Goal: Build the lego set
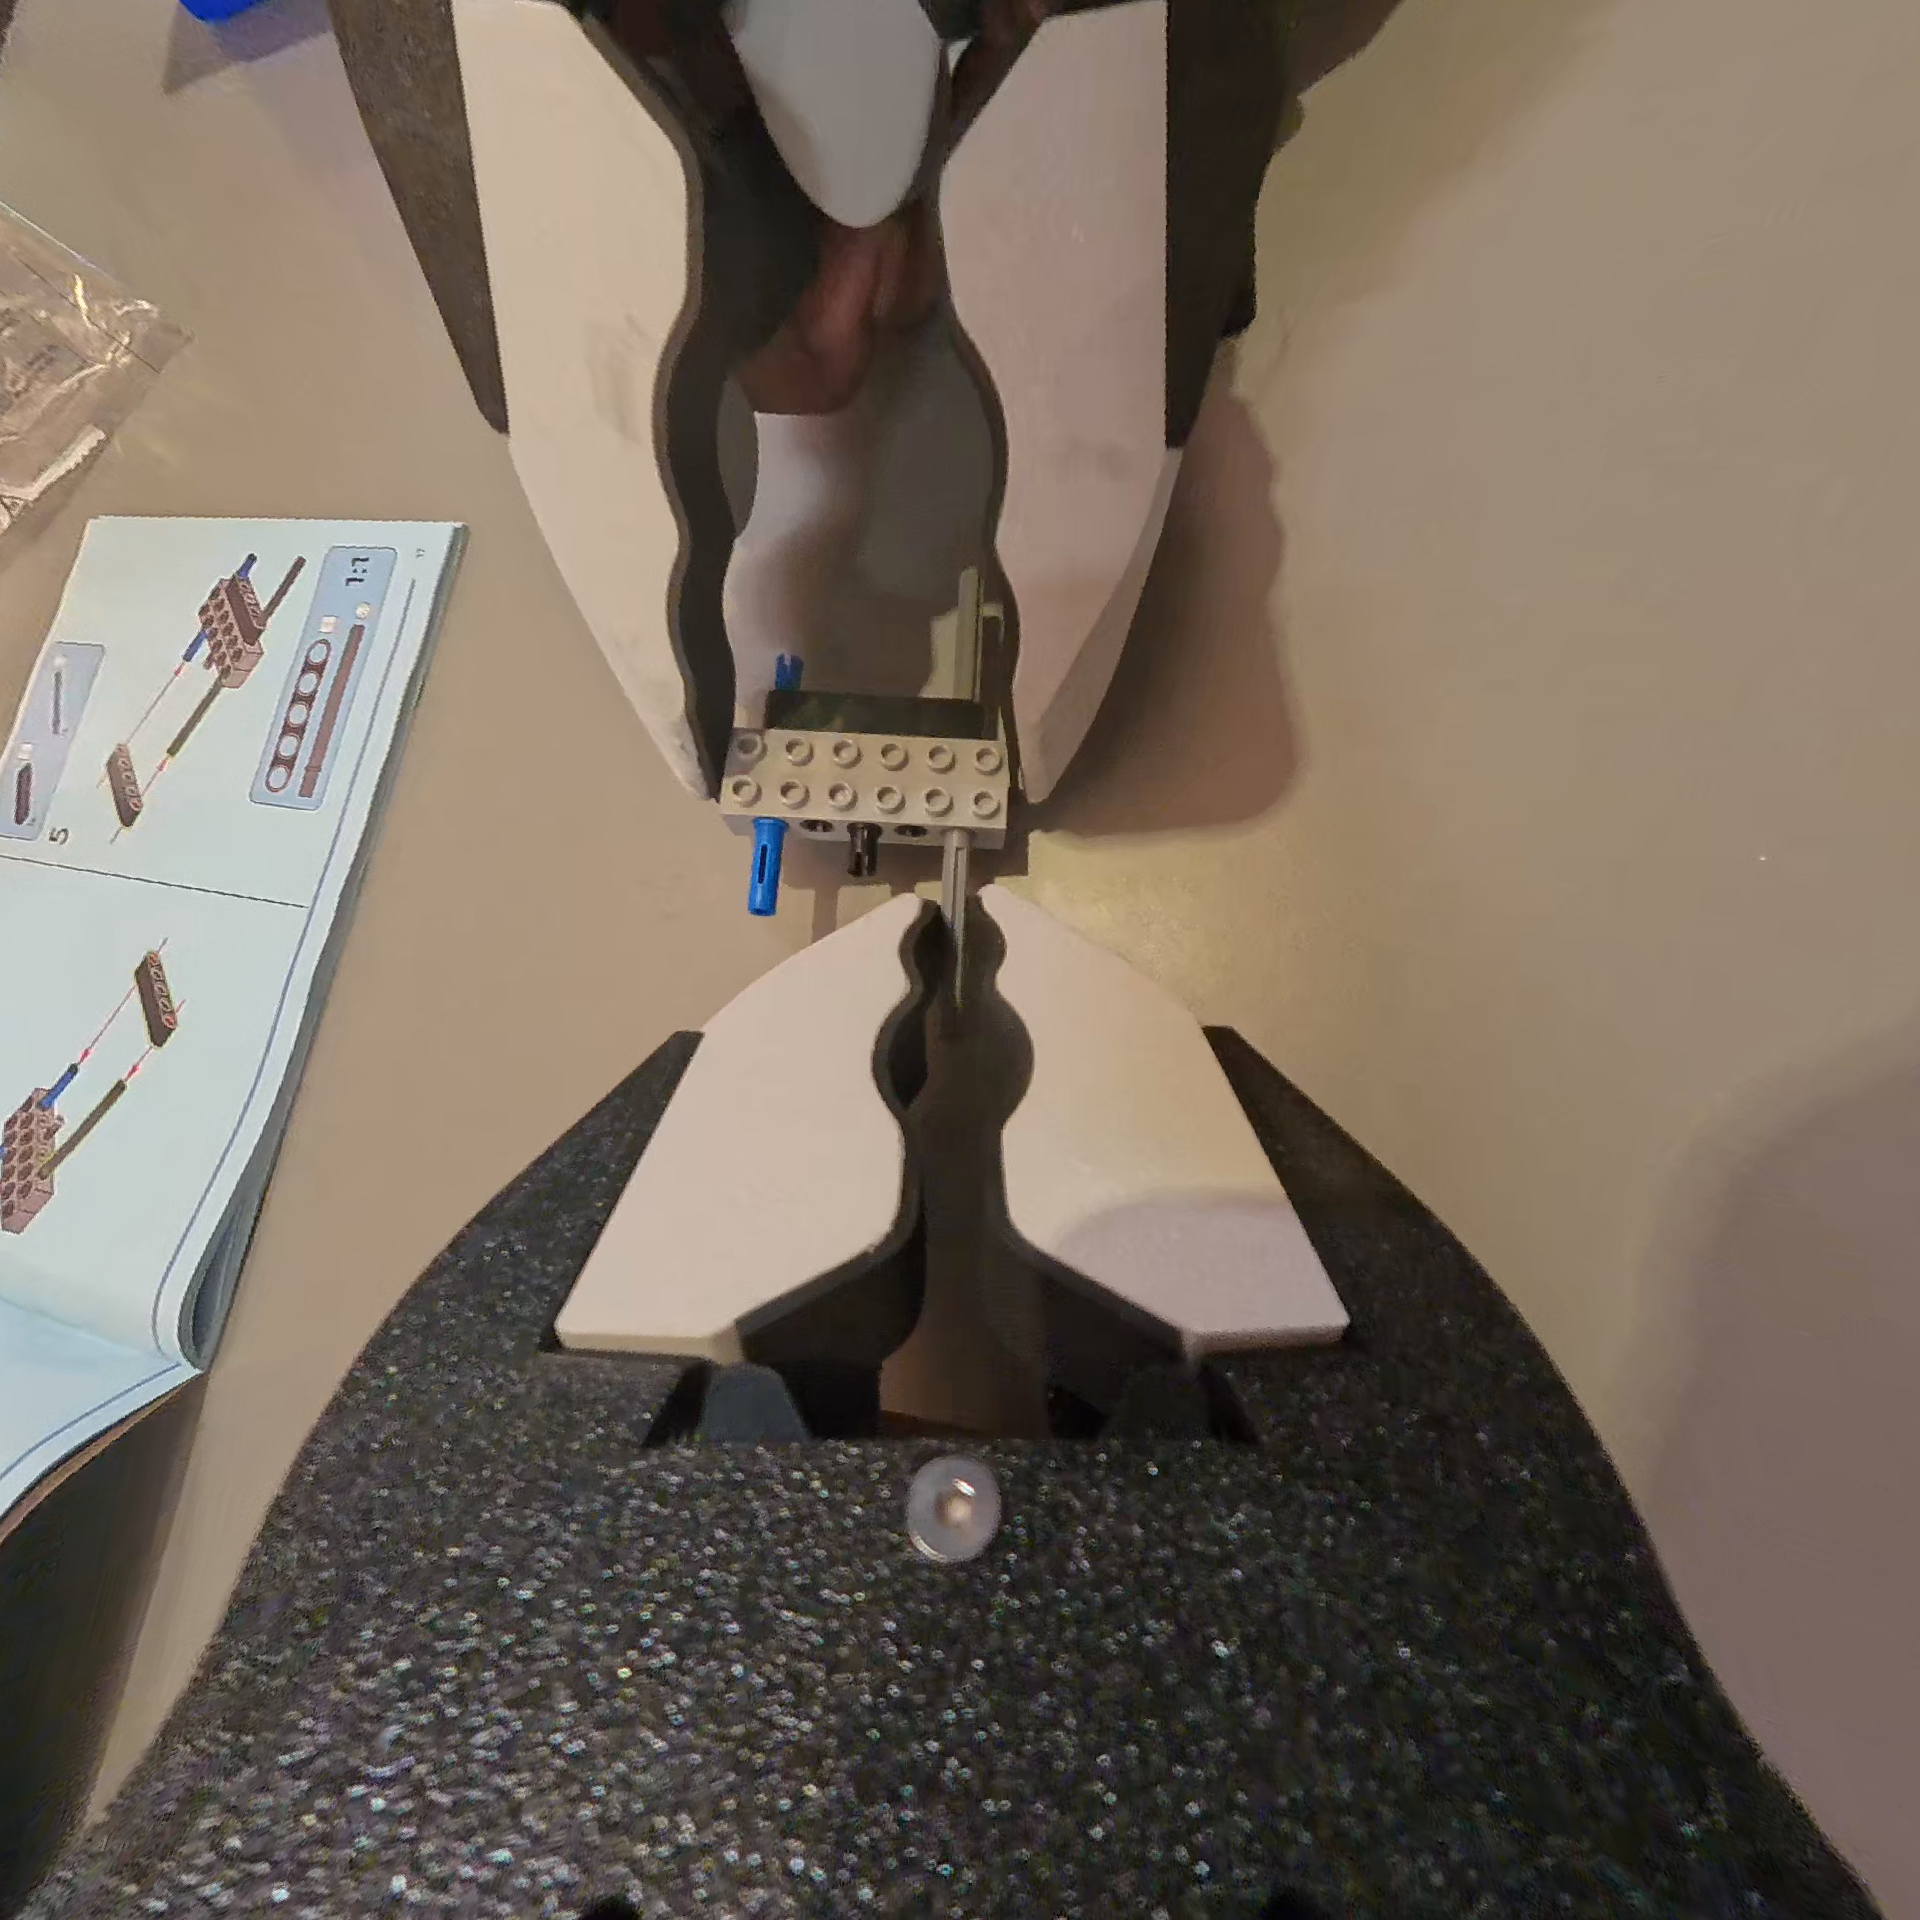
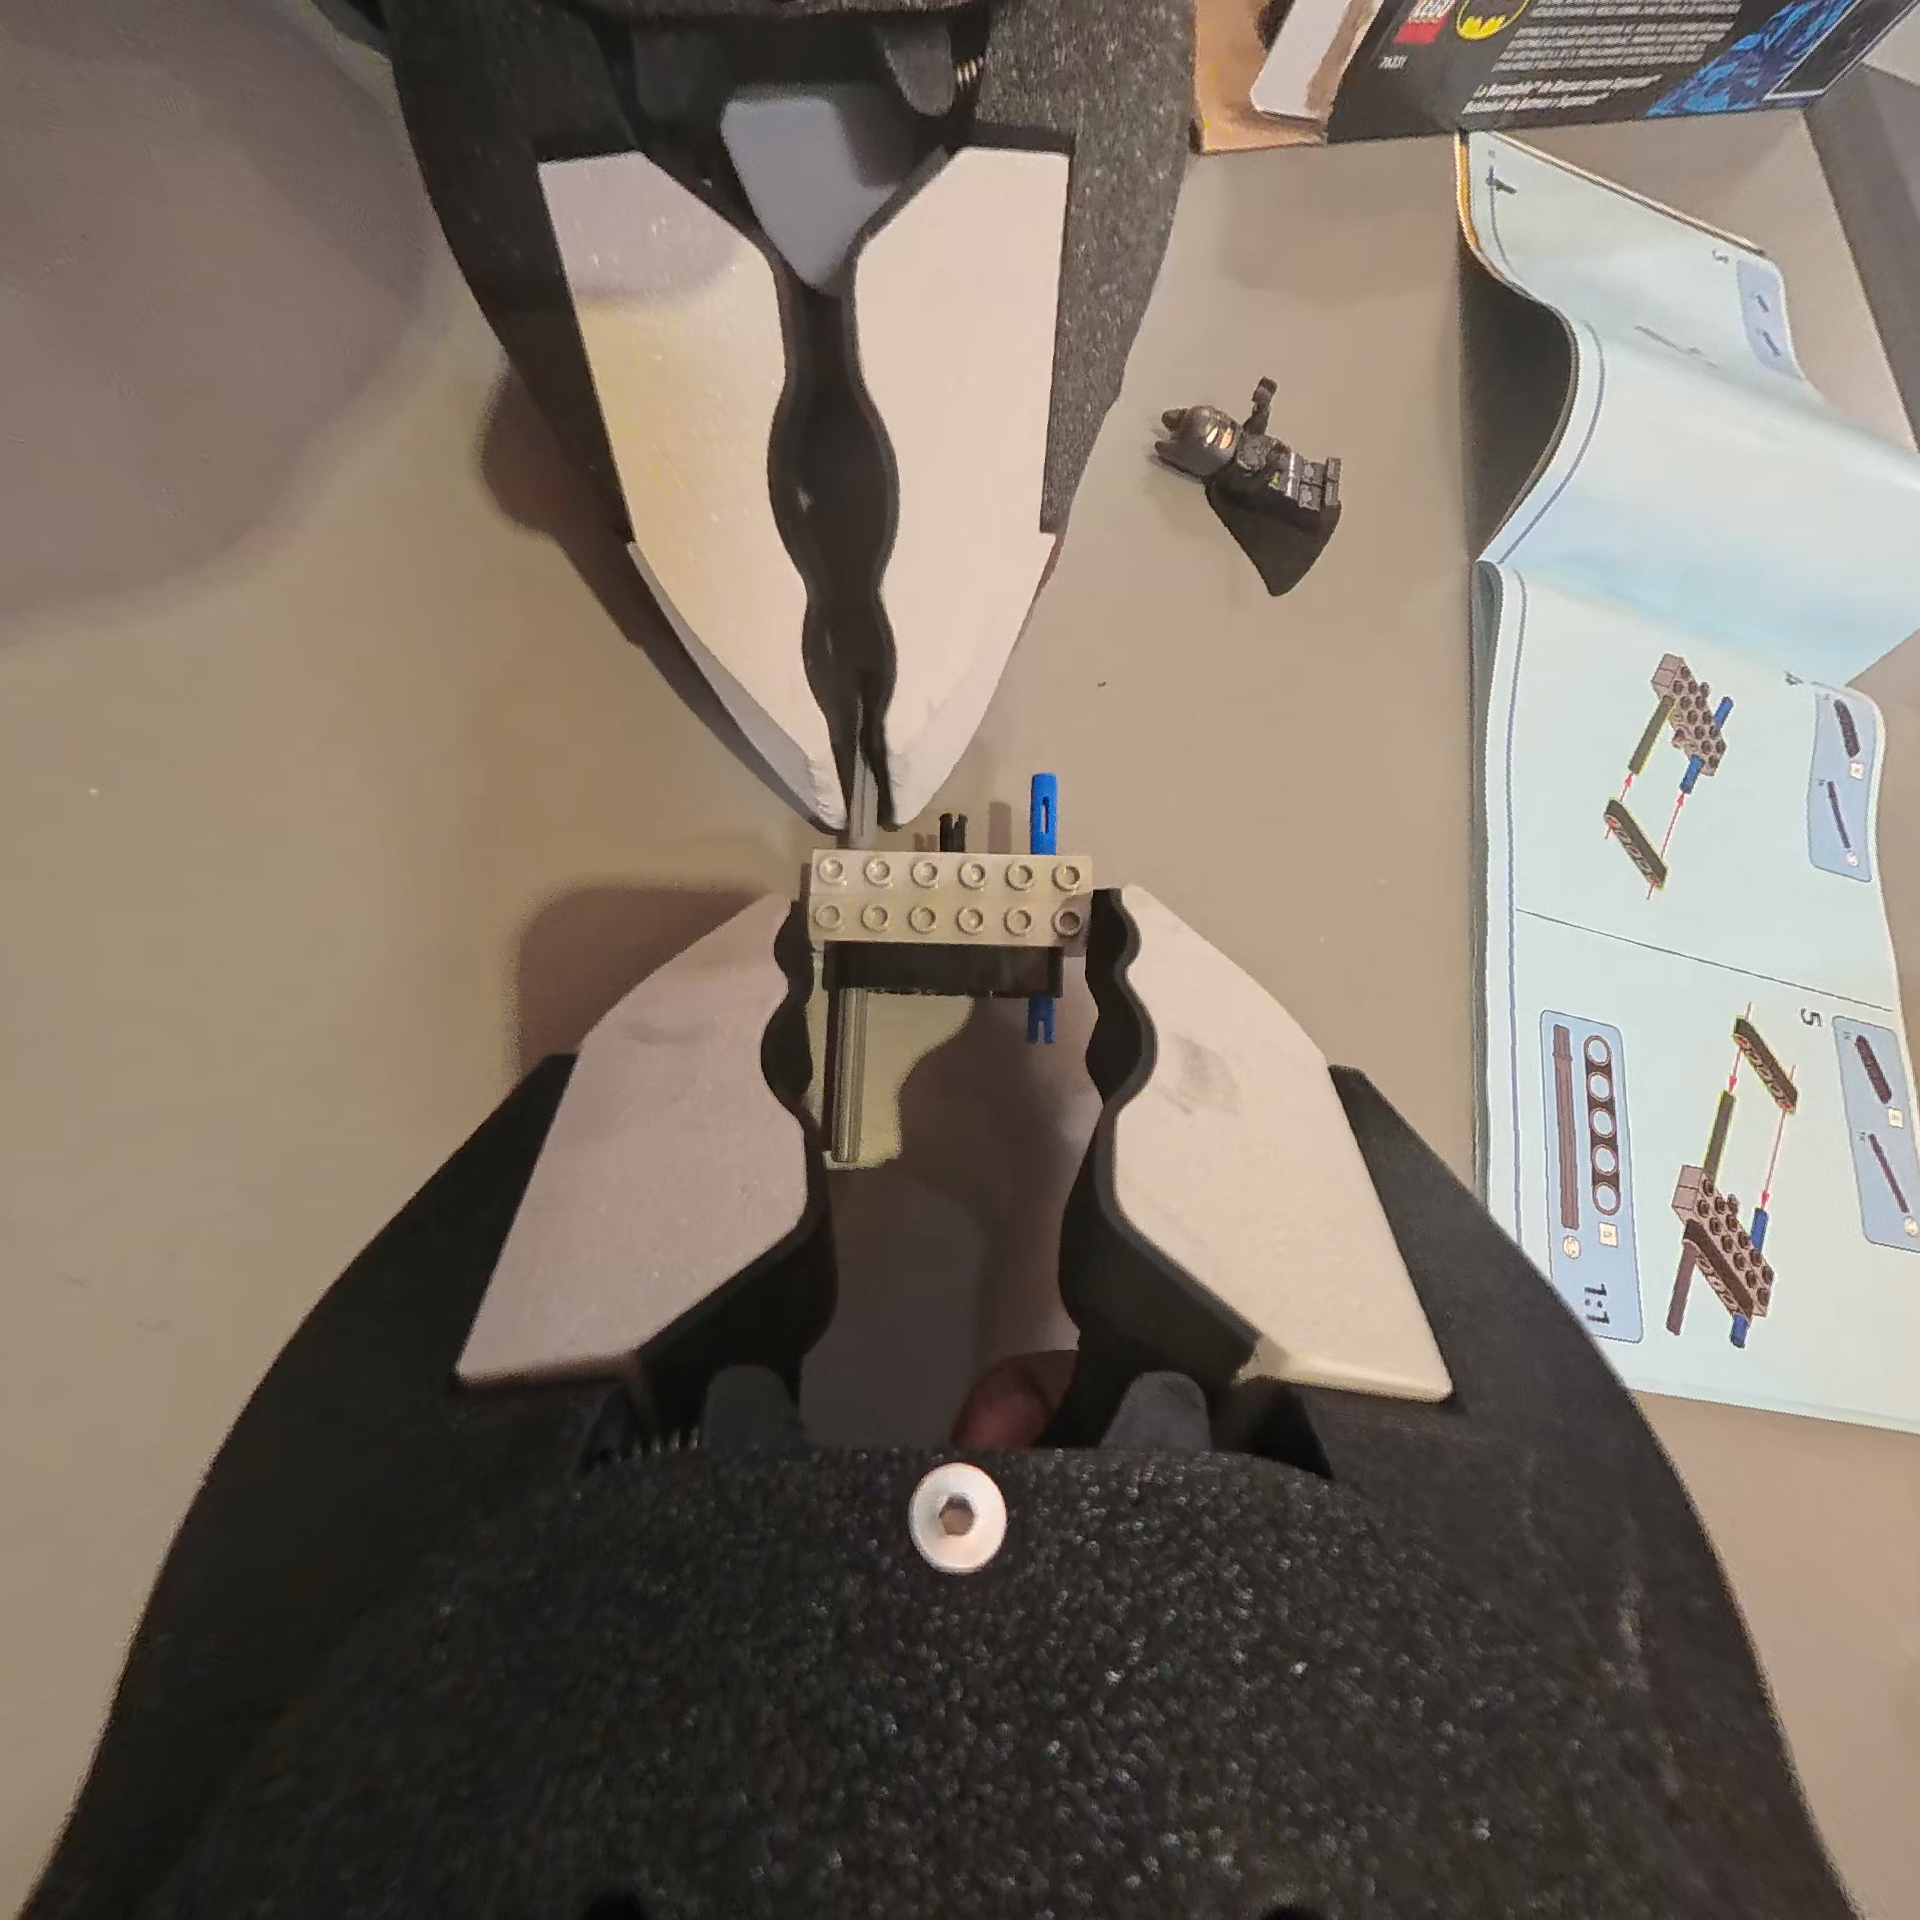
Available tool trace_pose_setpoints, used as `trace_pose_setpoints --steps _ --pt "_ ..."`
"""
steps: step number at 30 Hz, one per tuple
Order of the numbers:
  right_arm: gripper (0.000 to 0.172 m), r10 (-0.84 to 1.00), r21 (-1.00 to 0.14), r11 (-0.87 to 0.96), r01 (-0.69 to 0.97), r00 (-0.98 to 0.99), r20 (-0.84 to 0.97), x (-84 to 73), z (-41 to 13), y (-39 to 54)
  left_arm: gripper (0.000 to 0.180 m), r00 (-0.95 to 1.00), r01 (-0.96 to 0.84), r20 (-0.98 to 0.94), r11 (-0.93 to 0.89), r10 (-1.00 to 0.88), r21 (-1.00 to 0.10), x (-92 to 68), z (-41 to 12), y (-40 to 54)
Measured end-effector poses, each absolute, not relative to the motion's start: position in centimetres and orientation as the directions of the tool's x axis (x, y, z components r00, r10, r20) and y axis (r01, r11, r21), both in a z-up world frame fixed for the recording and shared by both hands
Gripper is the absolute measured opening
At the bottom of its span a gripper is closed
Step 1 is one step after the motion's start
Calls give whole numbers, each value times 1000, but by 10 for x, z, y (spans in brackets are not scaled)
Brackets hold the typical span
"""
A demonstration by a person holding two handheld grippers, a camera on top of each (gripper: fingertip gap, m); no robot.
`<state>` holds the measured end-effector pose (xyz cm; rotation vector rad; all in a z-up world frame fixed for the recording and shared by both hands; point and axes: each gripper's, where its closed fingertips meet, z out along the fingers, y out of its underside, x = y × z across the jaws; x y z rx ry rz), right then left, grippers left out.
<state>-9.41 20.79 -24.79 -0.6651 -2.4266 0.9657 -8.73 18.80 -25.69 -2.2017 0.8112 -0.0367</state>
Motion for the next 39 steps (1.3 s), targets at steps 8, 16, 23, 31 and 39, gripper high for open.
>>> trace_pose_setpoints --steps 8,16,23,31,39 --pt "51 591 -717 618 322 -792 153 -91 -251 212 21 811 -508 -192 -502 -553 -700 -91 -253 186" --pt "52 586 -679 608 411 -810 34 -80 -261 214 22 854 -398 -129 -473 -503 -786 -99 -233 190" --pt "52 595 -678 592 436 -804 2 -80 -262 215 25 890 -332 -139 -407 -434 -851 -109 -219 200" --pt "53 601 -678 587 443 -800 -2 -81 -262 216 27 924 -181 -80 -247 -373 -952 -114 -184 207" --pt "54 603 -678 588 441 -798 4 -81 -262 216 27 924 -162 -73 -212 -375 -964 -111 -179 207"
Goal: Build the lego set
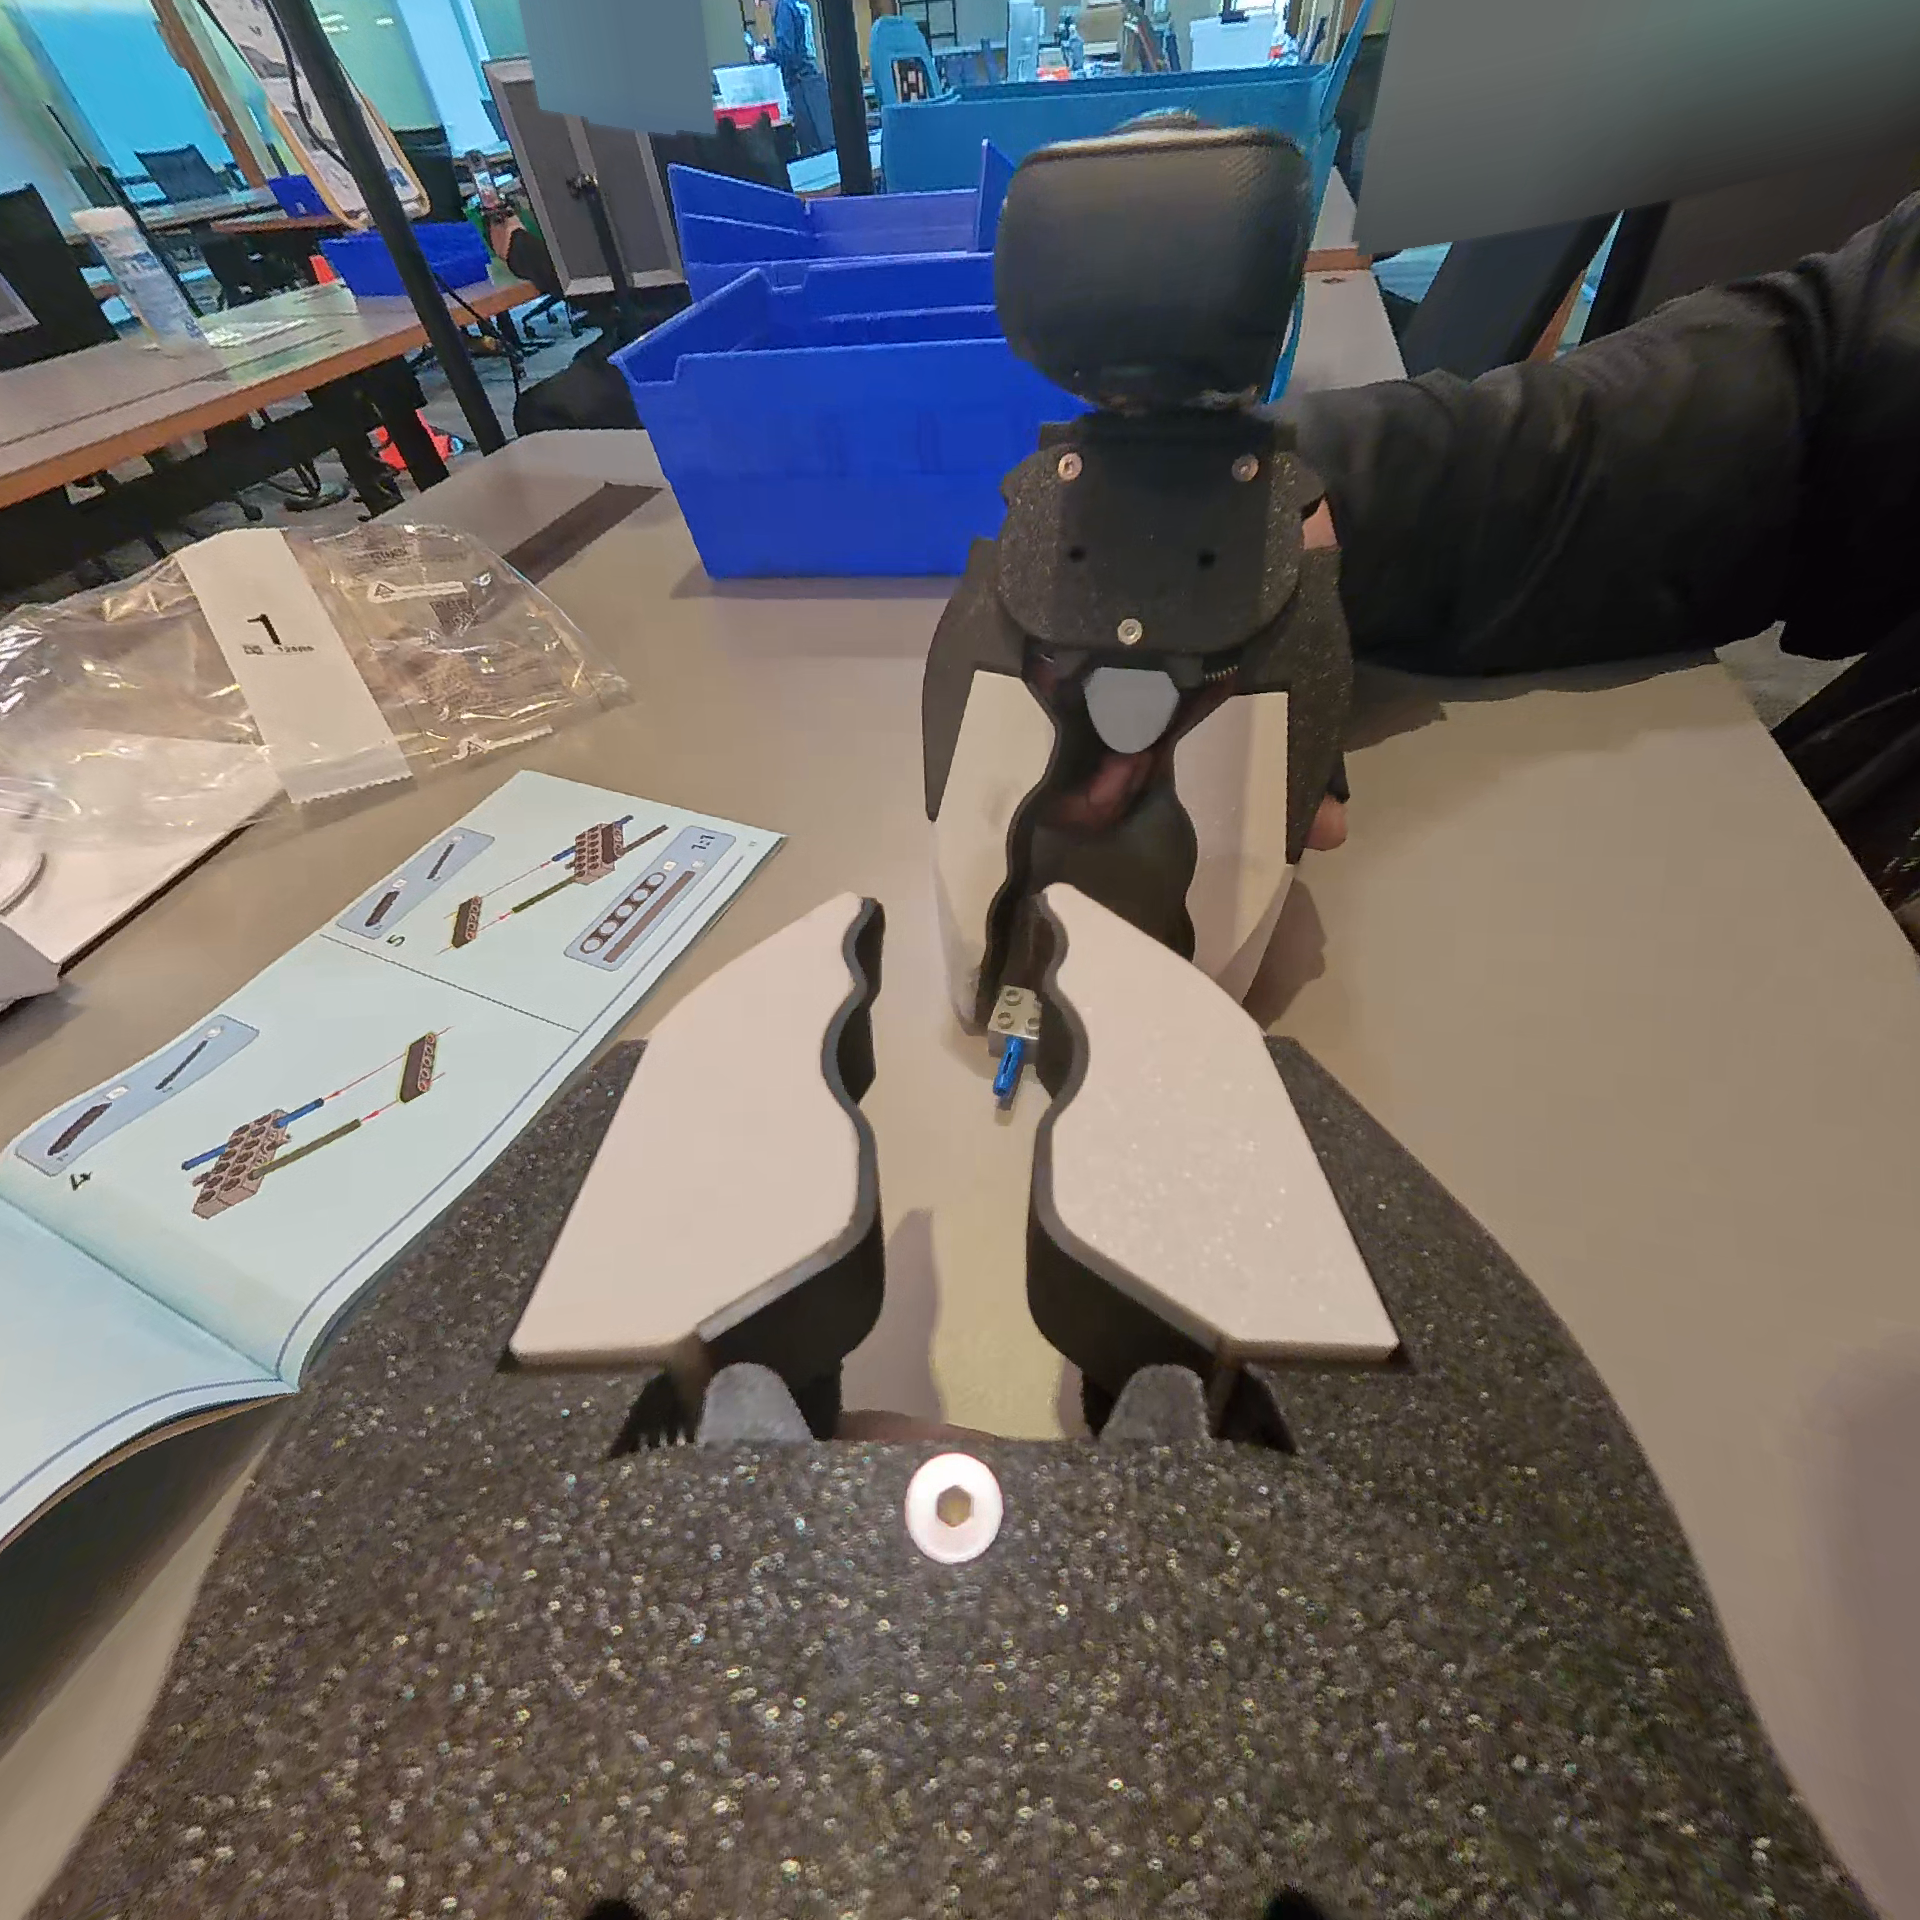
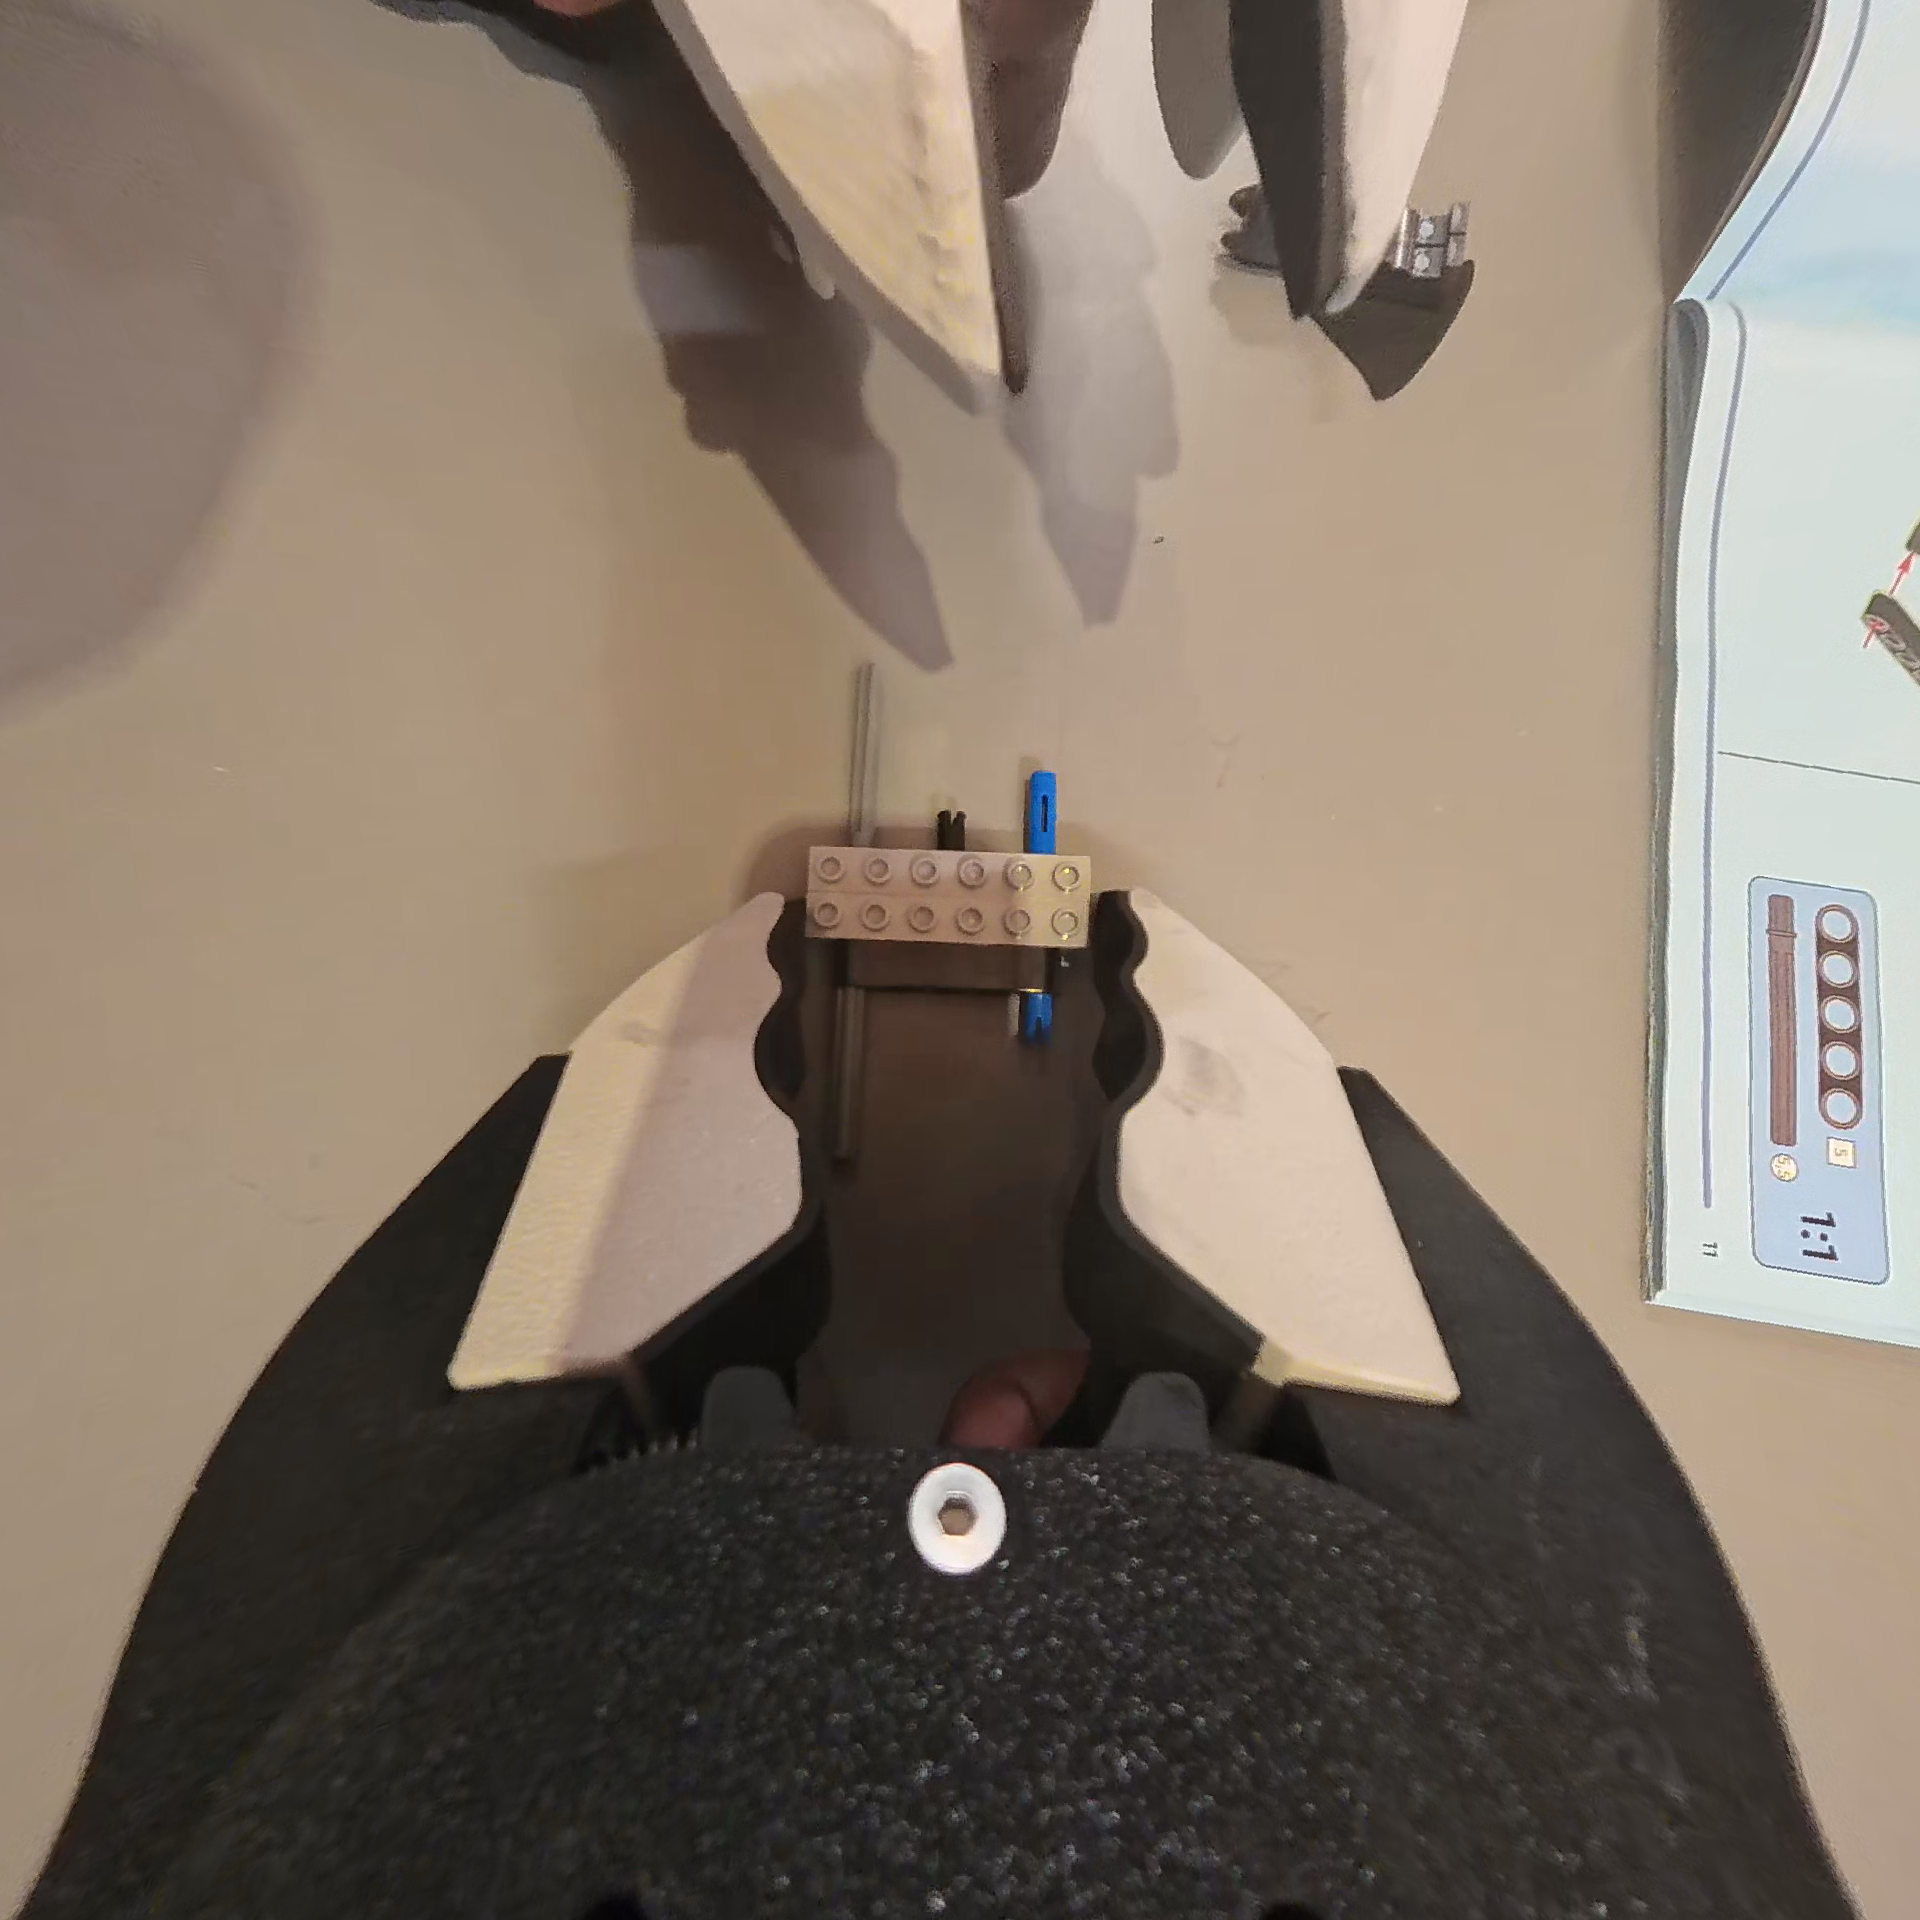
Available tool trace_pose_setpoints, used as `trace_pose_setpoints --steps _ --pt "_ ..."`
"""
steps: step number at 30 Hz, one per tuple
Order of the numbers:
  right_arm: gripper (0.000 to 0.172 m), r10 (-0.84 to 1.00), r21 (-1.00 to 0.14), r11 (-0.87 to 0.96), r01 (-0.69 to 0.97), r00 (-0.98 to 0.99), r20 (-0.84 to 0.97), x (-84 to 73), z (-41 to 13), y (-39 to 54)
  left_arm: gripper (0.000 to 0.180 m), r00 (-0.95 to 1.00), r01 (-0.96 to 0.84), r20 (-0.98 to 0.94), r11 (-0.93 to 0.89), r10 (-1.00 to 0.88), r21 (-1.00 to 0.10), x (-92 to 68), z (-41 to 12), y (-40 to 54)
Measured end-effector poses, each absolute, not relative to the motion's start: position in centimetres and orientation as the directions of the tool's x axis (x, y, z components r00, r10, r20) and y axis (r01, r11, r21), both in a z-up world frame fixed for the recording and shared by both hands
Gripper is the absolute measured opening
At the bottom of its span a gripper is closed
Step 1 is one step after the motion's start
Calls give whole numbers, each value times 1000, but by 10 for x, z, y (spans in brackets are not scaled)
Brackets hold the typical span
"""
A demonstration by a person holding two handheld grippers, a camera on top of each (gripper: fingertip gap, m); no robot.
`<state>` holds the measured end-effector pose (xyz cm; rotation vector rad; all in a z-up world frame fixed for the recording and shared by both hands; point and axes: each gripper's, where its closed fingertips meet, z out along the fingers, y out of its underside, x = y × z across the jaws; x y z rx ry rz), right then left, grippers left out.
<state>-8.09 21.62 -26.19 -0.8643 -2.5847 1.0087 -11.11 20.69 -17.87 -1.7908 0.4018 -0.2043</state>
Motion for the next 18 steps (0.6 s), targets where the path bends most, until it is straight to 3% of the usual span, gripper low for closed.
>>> trace_pose_setpoints --steps 13,18 --pt "61 629 -727 527 441 -777 -16 -81 -248 221 28 945 -51 -20 -86 -326 -995 -121 -157 205" --pt "60 662 -793 440 422 -749 -32 -70 -213 221 28 935 -44 -19 -63 -353 -997 -117 -155 204"
